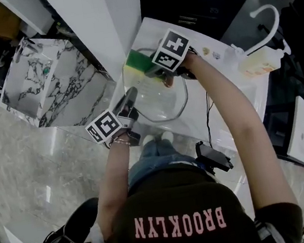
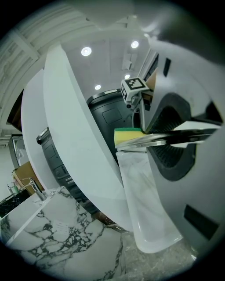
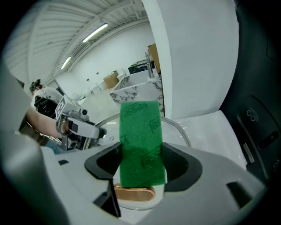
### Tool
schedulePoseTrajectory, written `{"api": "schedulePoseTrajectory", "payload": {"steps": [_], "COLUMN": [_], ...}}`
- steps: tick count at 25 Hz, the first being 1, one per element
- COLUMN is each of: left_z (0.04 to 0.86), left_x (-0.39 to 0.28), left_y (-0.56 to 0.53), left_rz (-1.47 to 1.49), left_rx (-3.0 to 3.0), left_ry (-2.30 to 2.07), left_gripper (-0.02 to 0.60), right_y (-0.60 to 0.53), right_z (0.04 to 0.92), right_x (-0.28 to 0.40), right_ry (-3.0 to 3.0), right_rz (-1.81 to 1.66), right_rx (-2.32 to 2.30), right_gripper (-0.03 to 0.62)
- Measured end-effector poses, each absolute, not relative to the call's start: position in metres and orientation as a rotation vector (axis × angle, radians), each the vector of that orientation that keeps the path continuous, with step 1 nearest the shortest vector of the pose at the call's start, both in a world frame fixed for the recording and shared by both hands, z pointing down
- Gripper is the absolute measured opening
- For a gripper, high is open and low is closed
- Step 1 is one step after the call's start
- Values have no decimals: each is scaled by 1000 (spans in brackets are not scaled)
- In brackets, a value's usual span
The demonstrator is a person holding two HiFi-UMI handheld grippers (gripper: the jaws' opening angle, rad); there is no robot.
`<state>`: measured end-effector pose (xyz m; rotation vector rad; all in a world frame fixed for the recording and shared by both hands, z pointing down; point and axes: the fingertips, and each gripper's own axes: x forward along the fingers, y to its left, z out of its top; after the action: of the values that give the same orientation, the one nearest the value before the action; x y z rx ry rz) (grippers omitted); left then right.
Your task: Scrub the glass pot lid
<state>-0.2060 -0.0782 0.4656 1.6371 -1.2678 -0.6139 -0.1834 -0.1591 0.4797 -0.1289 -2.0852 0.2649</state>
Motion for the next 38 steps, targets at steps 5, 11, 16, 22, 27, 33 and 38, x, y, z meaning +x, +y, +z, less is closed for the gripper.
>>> {"api": "schedulePoseTrajectory", "payload": {"steps": [5,11,16,22,27,33,38], "left_z": [469,471,474,477,474,471,468], "left_x": [-206,-208,-212,-214,-213,-211,-207], "left_y": [-76,-75,-75,-75,-76,-78,-78], "left_rz": [-601,-611,-620,-613,-597,-576,-531], "left_rx": [1632,1611,1597,1596,1618,1636,1664], "left_ry": [-1282,-1294,-1300,-1300,-1301,-1305,-1317], "left_gripper": [55,57,58,60,60,60,62], "right_y": [-181,-208,-225,-242,-246,-225,-208], "right_z": [491,505,521,533,493,455,466], "right_x": [-182,-176,-164,-142,-155,-183,-192], "right_ry": [-2070,-2065,-2045,-2025,-2153,-2244,-2216], "right_rz": [384,541,651,732,797,1006,984], "right_rx": [-103,-28,59,186,226,243,260], "right_gripper": [275,275,275,275,275,276,276]}}
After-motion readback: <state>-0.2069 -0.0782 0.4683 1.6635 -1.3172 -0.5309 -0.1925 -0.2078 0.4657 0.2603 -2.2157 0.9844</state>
